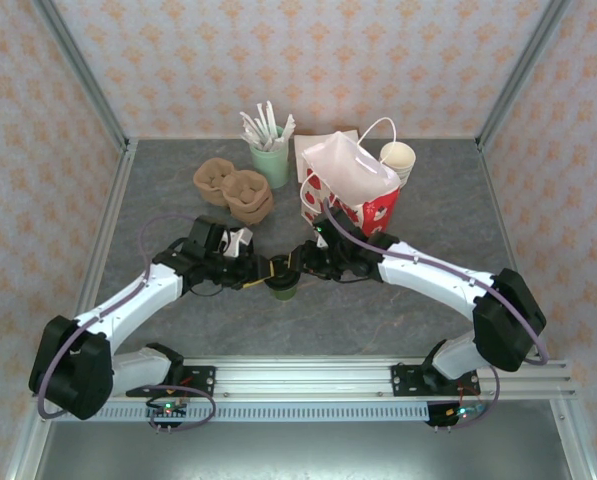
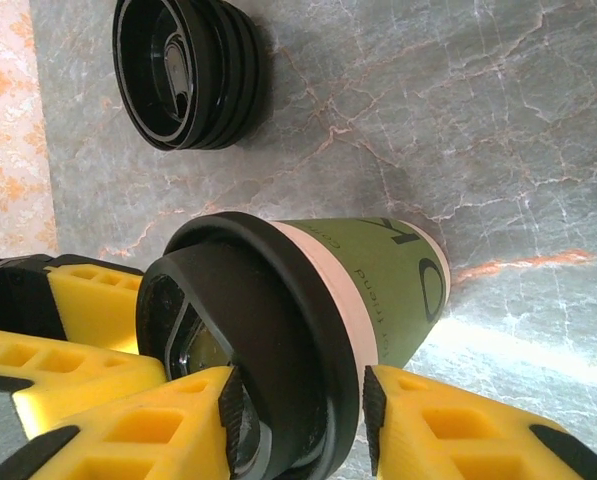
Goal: Pack the takeout coffee
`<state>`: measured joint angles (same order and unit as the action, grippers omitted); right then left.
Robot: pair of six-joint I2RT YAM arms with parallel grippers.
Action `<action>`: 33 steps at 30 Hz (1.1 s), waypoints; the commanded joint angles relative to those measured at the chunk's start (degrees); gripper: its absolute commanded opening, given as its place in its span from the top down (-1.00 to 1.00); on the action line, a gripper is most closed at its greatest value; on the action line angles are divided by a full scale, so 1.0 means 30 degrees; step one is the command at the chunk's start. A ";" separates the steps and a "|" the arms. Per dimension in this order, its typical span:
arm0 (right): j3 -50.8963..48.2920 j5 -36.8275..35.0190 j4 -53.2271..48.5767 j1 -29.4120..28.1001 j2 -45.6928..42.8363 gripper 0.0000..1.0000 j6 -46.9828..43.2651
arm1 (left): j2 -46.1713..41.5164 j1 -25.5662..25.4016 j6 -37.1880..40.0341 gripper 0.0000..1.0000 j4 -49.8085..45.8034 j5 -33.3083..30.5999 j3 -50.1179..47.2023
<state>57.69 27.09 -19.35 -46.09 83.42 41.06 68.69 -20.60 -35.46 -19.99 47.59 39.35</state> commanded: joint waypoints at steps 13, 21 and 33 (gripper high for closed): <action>-0.2002 -0.0359 0.1467 0.0010 0.0231 0.27 0.0962 | 0.0328 0.0099 0.0511 0.09 0.0241 -0.0080 0.0154; -0.2813 -0.0340 0.2279 0.0012 -0.0001 0.29 0.1256 | 0.0416 0.0100 0.0600 0.10 0.0184 -0.0186 0.0050; -0.3420 -0.0436 0.3037 -0.0135 0.0215 0.27 0.0829 | 0.0714 0.0114 0.0600 0.14 0.1398 -0.0740 -0.2017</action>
<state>50.22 27.09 -7.40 -45.98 82.39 43.90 69.32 -20.16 -34.57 -15.14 48.82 36.84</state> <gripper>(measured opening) 0.365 0.433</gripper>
